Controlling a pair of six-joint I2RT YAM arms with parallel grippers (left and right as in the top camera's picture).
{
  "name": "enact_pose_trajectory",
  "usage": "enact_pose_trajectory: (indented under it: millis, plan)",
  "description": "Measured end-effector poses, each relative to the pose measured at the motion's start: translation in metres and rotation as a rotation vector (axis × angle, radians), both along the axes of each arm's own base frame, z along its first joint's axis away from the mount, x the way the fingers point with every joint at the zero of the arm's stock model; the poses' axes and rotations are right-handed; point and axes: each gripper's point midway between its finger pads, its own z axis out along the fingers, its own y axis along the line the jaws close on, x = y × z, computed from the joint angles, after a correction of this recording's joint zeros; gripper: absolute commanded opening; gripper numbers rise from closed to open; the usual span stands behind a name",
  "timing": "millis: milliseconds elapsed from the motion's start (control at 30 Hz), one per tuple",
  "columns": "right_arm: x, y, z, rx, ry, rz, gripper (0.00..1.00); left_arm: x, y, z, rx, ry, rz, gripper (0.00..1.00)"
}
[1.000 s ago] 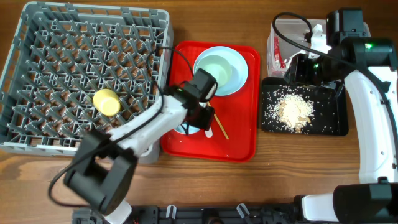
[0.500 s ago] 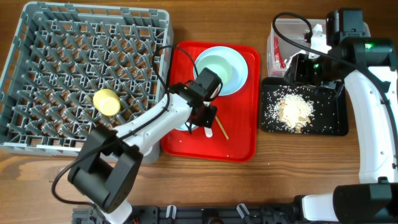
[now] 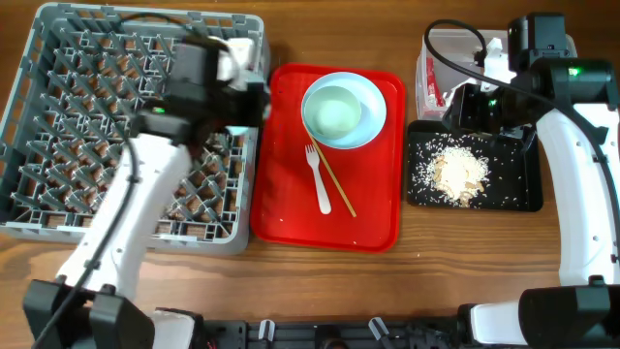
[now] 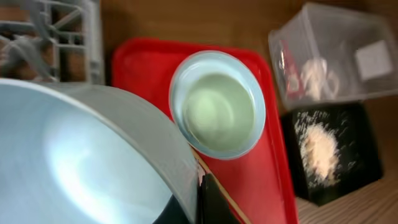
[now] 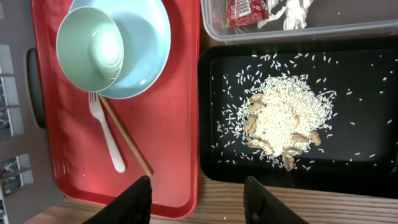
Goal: Sort waste into correct bins and load items into the dishwasher rack
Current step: 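Place the light-blue bowl upside down in the dish rack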
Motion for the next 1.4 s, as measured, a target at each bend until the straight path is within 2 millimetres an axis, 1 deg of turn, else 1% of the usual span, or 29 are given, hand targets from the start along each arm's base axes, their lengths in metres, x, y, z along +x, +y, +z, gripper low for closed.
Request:
enact_pose_trajectory:
  millis: [33, 67, 100, 167, 233, 333, 400, 533, 667, 800, 900, 1000, 1033, 1067, 1100, 1133, 1167, 1233, 1300, 1367, 1400]
  plan:
    - [0.0, 0.0, 0.0, 0.0, 0.0, 0.0, 0.48, 0.008, 0.018, 0.003, -0.052, 0.002, 0.018, 0.04]
    - [0.0, 0.0, 0.0, 0.0, 0.001, 0.0, 0.48, 0.012, 0.027, 0.005, -0.091, 0.001, 0.022, 0.04]
    - [0.0, 0.0, 0.0, 0.0, 0.001, 0.0, 0.48, 0.015, 0.032, 0.008, -0.124, -0.005, 0.017, 0.04]
    - [0.0, 0.0, 0.0, 0.0, 0.0, 0.0, 0.48, 0.026, 0.05, 0.013, -0.208, -0.024, 0.017, 0.04]
    - [0.0, 0.0, 0.0, 0.0, 0.0, 0.0, 0.48, 0.034, 0.066, 0.012, -0.271, -0.031, 0.019, 0.04]
    - [0.0, 0.0, 0.0, 0.0, 0.0, 0.0, 0.48, 0.045, 0.083, 0.011, -0.369, -0.049, -0.004, 0.04]
    - [0.0, 0.0, 0.0, 0.0, 0.0, 0.0, 0.48, 0.052, 0.089, 0.009, -0.423, -0.068, -0.031, 0.04]
    - [0.0, 0.0, 0.0, 0.0, 0.001, 0.0, 0.48, 0.063, 0.094, 0.006, -0.511, -0.115, -0.104, 0.04]
    - [-0.001, 0.0, 0.0, 0.0, 0.004, 0.0, 0.49, 0.068, 0.099, -0.003, -0.578, -0.129, -0.154, 0.04]
    - [-0.002, 0.0, -0.001, 0.0, 0.008, 0.0, 0.48, 0.072, 0.114, -0.016, -0.611, -0.123, -0.145, 0.04]
    - [-0.003, 0.0, -0.001, 0.0, 0.015, 0.0, 0.48, 0.075, 0.129, -0.026, -0.628, -0.114, -0.117, 0.04]
    - [-0.004, 0.0, -0.001, 0.0, 0.018, 0.0, 0.48, 0.074, 0.141, -0.031, -0.65, -0.109, -0.102, 0.06]
    - [-0.004, 0.0, -0.001, 0.0, 0.018, 0.0, 0.48, 0.073, 0.144, -0.032, -0.663, -0.107, -0.102, 0.09]
    - [-0.004, 0.0, -0.001, 0.0, 0.019, 0.0, 0.47, 0.072, 0.146, -0.033, -0.673, -0.104, -0.104, 0.09]
    - [-0.004, 0.0, -0.001, 0.0, 0.019, 0.0, 0.48, 0.071, 0.147, -0.033, -0.683, -0.099, -0.104, 0.12]
    - [-0.005, 0.0, -0.001, 0.0, 0.019, 0.0, 0.47, 0.07, 0.149, -0.034, -0.692, -0.092, -0.1, 0.24]
    - [-0.004, 0.0, -0.001, 0.0, 0.019, 0.0, 0.47, 0.07, 0.152, -0.035, -0.699, -0.09, -0.096, 0.38]
    - [-0.005, 0.0, -0.001, 0.0, 0.019, 0.0, 0.48, 0.071, 0.163, -0.04, -0.691, -0.089, -0.066, 0.42]
    - [-0.005, 0.0, -0.001, 0.0, 0.019, 0.0, 0.48, 0.07, 0.178, -0.046, -0.694, -0.076, -0.018, 0.6]
    - [-0.005, 0.0, -0.001, 0.0, 0.02, 0.0, 0.47, 0.068, 0.193, -0.052, -0.696, -0.067, 0.025, 0.61]
    - [-0.005, 0.0, -0.001, 0.0, 0.02, 0.0, 0.47, 0.066, 0.201, -0.054, -0.703, -0.056, 0.051, 0.64]
